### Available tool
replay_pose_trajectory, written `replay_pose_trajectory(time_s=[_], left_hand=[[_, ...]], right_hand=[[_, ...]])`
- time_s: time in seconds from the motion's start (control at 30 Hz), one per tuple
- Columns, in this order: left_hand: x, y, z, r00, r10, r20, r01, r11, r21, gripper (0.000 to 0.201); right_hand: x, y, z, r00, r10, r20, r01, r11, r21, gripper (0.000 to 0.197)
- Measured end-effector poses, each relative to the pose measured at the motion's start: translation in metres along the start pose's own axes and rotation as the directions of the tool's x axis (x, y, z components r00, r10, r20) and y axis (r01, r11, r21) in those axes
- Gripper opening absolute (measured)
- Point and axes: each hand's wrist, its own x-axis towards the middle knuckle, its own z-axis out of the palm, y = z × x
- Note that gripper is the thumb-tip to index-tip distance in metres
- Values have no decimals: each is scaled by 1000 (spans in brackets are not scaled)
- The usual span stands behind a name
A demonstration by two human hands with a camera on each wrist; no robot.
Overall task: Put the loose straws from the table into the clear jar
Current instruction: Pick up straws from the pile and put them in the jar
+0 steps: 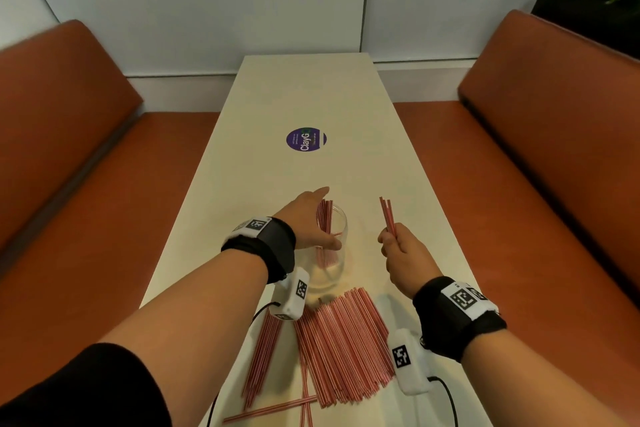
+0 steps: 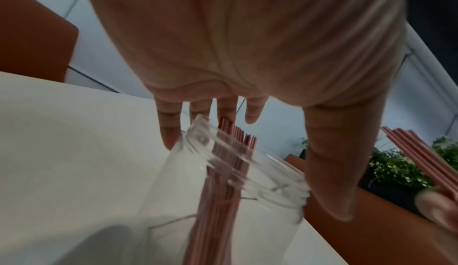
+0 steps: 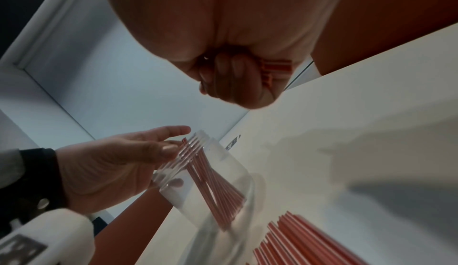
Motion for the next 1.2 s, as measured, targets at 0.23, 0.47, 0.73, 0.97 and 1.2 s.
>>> replay_pose_trajectory(time_s=[0.23, 0.47, 0.73, 0.97, 1.2], left_hand=[[-9, -1, 5, 1000, 20, -19, -20, 999, 29, 89], [-5, -2, 6, 999, 23, -39, -22, 1000, 12, 79], [2, 1, 9, 992, -22, -122, 17, 999, -38, 51], [10, -10, 10, 986, -27, -165, 5, 991, -135, 18], [5, -23, 5, 976, -66, -206, -5, 945, -326, 20]], right_hand=[[16, -29, 7, 996, -93, 18, 90, 990, 104, 21], [28, -49, 14, 991, -133, 30, 130, 986, 104, 22], [37, -76, 22, 991, -94, 97, 55, 938, 343, 20], [42, -79, 41, 992, -64, 109, -25, 745, 667, 25], [42, -61, 62, 992, -74, 103, -9, 771, 637, 26]])
